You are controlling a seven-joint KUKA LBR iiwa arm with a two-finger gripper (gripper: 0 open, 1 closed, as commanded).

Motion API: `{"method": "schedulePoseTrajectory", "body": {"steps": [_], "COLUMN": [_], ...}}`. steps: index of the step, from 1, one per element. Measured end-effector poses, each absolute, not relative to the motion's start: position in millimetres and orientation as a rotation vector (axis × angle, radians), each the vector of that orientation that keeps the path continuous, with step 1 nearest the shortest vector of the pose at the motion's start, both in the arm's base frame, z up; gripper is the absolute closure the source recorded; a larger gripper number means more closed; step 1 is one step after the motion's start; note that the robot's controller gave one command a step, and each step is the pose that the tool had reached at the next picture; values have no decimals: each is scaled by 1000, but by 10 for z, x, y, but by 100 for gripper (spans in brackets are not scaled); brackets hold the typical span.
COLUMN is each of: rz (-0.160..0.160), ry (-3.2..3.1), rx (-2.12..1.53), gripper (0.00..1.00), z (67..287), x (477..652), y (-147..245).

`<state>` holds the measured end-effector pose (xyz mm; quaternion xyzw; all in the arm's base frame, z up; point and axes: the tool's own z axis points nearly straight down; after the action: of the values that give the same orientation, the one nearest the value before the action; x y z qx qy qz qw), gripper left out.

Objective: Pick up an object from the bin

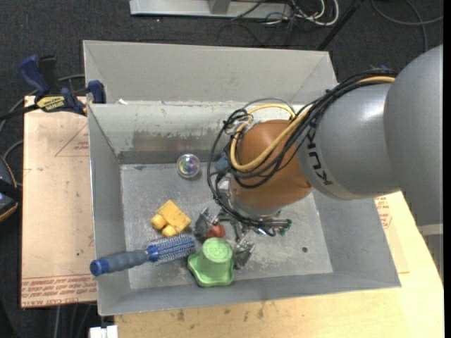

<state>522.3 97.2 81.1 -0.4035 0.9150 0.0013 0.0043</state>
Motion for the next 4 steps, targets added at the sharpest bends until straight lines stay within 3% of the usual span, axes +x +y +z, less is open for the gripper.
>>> {"method": "schedulePoseTrajectory", "body": {"steps": [1,2,3,4], "rz": [-1,0,0,0], "ry": [2874,2874,2874,2874], "rx": [-1266,-1267,-1267,-1267], "gripper": [100,0,100,0], "z": [814,805,813,804], "x": [5218,5213,5217,5212], "y": [941,944,944,944]}}
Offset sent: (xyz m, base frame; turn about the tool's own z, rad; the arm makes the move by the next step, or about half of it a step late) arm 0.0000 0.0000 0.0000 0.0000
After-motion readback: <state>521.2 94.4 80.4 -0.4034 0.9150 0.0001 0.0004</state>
